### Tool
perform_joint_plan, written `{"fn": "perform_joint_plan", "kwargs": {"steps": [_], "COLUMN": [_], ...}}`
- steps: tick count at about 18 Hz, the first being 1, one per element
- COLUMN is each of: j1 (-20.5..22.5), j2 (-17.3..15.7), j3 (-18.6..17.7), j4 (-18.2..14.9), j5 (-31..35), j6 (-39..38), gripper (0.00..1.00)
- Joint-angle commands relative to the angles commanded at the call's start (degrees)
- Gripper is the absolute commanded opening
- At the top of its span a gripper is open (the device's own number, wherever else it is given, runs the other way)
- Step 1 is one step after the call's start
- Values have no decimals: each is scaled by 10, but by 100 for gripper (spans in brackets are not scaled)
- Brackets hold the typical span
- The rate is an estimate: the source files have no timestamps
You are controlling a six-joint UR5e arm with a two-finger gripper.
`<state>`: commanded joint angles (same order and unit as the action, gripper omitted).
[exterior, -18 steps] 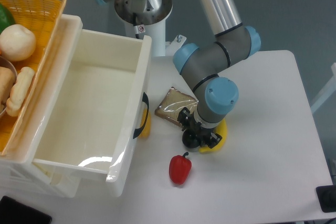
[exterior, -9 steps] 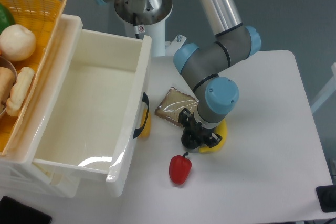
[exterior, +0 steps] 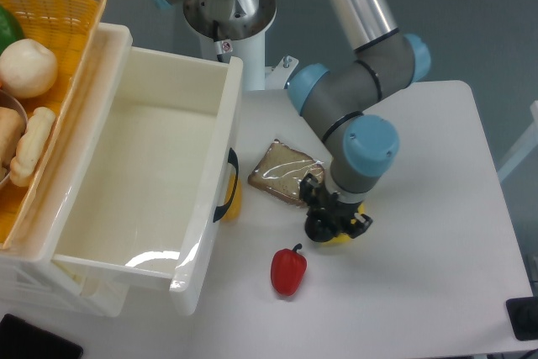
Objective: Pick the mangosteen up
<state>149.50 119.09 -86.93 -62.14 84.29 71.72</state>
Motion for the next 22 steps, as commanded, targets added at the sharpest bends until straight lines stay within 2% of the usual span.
{"fn": "perform_joint_plan", "kwargs": {"steps": [4, 10, 14, 19, 22], "j1": [15, 35, 34, 35, 33], "j2": [-2, -2, 2, 4, 4], "j3": [13, 44, 63, 84, 85], "j4": [-17, -17, -25, -45, -56], "j5": [2, 3, 48, 48, 52], "j6": [0, 4, 72, 80, 96], "gripper": [0, 0, 0, 0, 2]}}
